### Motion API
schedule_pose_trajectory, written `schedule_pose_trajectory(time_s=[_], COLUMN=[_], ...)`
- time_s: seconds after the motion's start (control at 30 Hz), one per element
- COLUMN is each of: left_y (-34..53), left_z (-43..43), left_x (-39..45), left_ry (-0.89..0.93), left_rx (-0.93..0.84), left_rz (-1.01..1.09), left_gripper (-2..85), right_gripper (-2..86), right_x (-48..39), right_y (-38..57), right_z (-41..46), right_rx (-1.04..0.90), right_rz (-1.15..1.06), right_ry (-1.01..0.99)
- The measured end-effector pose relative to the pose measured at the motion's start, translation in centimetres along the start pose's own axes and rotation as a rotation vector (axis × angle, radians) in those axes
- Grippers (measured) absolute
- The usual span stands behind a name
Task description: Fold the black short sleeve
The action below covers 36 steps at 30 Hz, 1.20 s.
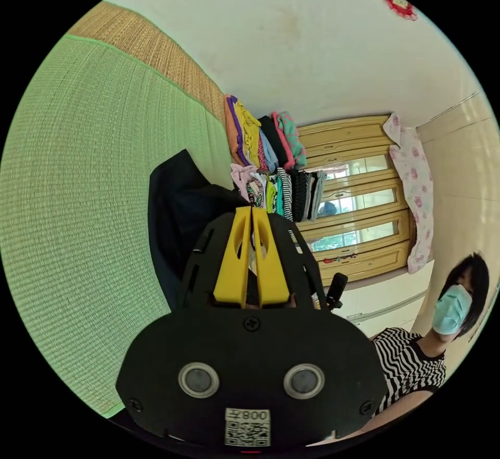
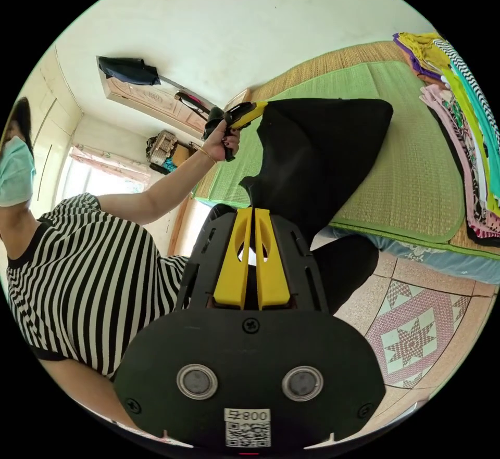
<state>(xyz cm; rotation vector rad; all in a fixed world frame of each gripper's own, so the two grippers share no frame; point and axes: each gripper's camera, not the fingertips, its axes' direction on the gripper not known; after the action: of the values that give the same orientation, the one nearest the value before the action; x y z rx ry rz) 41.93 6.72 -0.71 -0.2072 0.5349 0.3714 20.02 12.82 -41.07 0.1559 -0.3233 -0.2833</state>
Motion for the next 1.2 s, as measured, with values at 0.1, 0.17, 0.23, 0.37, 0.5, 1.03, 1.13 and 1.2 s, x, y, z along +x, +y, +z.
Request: schedule_pose_trajectory(time_s=[0.1, 0.17, 0.23, 0.37, 0.5, 1.03, 1.13, 1.2], left_y=[3.2, 5.4, 7.6, 13.0, 17.8, 28.8, 29.8, 30.0], left_z=[-5.9, -9.4, -12.9, -20.4, -26.3, -39.9, -41.3, -42.1], left_x=[0.7, 1.1, 1.7, 2.8, 5.0, 15.0, 16.2, 16.6], left_ry=[0.051, 0.091, 0.108, 0.158, 0.167, 0.149, 0.11, 0.081], left_rx=[0.083, 0.139, 0.195, 0.315, 0.384, 0.521, 0.529, 0.537], left_rz=[0.037, 0.064, 0.1, 0.179, 0.295, 0.791, 0.849, 0.873], left_gripper=[0.1, 0.1, 0.1, 0.1, 0.0, 0.0, 0.0, 0.0], right_gripper=[0.5, 0.5, 0.5, 0.5, 0.4, 0.4, 0.4, 0.4], right_x=[-1.4, -3.0, -4.4, -8.1, -11.5, -23.9, -24.9, -25.2], right_y=[-0.2, -0.4, -0.6, -1.0, -1.4, -1.3, -2.0, -2.9], right_z=[-3.7, -6.3, -7.9, -10.8, -13.2, -22.1, -22.4, -22.0], right_rx=[0.075, 0.13, 0.162, 0.221, 0.283, 0.544, 0.568, 0.568], right_rz=[-0.047, -0.095, -0.137, -0.243, -0.336, -0.683, -0.718, -0.727], right_ry=[0.039, 0.067, 0.095, 0.126, 0.159, 0.218, 0.221, 0.224])
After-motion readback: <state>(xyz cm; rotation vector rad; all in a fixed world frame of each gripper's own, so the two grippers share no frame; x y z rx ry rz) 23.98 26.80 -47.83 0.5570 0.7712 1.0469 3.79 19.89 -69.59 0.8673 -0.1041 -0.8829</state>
